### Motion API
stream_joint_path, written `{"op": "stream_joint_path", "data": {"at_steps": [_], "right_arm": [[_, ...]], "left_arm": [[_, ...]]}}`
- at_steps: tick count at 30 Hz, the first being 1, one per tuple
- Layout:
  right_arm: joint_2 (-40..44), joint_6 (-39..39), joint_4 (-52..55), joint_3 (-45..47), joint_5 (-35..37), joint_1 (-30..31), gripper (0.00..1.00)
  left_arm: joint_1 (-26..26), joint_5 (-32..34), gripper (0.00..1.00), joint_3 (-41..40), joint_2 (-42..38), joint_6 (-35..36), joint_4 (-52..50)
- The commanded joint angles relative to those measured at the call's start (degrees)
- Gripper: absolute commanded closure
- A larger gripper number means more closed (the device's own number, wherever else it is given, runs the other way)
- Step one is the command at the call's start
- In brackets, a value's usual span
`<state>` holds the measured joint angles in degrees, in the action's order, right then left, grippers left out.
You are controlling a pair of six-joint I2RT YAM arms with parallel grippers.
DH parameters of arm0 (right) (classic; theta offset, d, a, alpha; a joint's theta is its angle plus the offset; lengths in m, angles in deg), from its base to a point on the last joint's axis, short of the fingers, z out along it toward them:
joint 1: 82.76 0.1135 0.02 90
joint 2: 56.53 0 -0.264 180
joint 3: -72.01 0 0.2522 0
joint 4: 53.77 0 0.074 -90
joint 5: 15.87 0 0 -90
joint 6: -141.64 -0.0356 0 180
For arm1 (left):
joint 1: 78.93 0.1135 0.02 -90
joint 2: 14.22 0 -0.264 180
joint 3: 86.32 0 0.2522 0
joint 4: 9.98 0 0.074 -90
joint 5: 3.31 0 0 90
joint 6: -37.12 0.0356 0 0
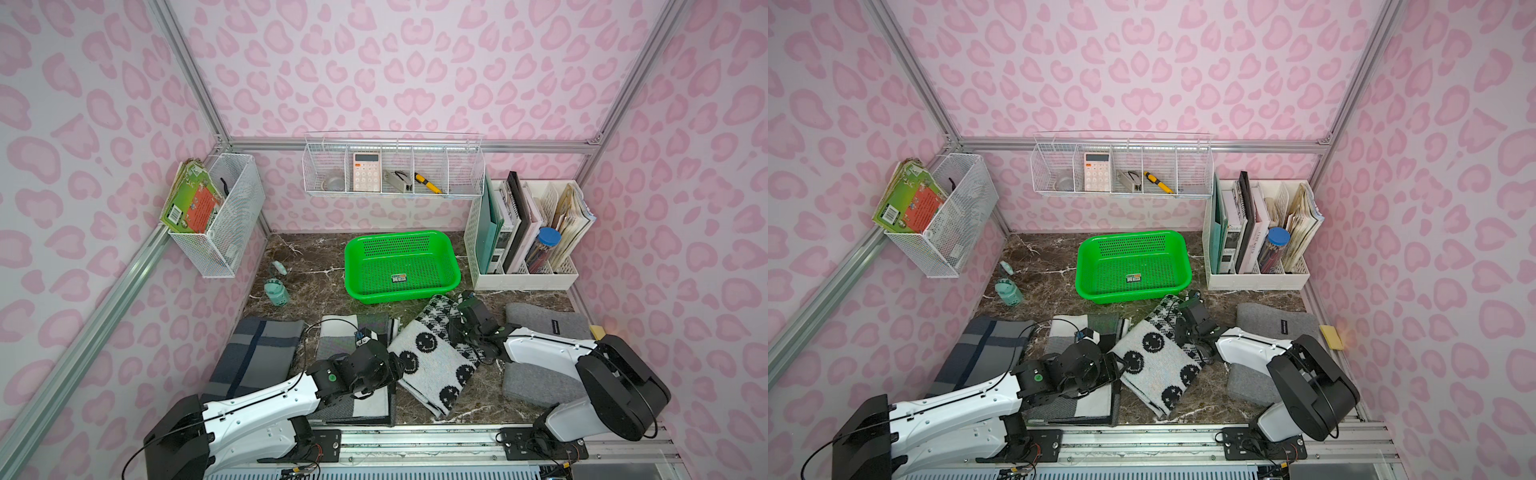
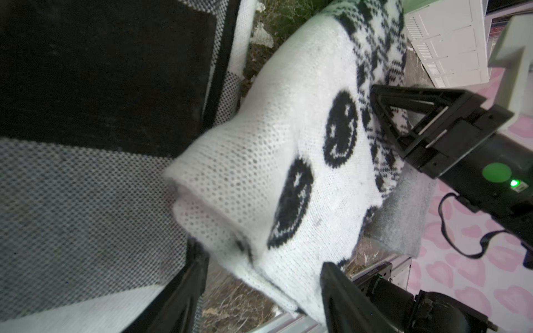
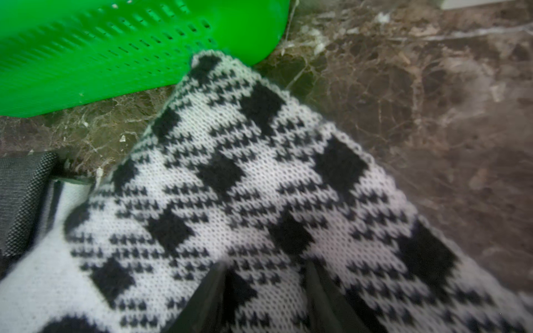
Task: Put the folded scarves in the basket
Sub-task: Adjust the scarf at the center of the board.
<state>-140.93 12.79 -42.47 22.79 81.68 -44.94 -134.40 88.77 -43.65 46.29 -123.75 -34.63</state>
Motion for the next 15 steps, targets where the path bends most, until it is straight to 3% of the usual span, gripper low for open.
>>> {"op": "stream_joint_path", "data": {"at_steps": [1,8,15], "right_arm": [[2.6,-6.3,1.8,5.1,3.4,0.0,0.55],[13.1,-16.3,5.2,15.2,6.8,2.9,0.52],[21.0,-15.6,8.2,15.6,8.2,3.6,0.49]], "left_arm": [[-0.2,1.5,0.32,0.7,3.9,-2.4,3.3],[-0.2,1.3,0.32,6.3,15.4,-1.0,5.1],[-0.1,-1.8,0.32,12.7,25.2,1.2,7.4]]}}
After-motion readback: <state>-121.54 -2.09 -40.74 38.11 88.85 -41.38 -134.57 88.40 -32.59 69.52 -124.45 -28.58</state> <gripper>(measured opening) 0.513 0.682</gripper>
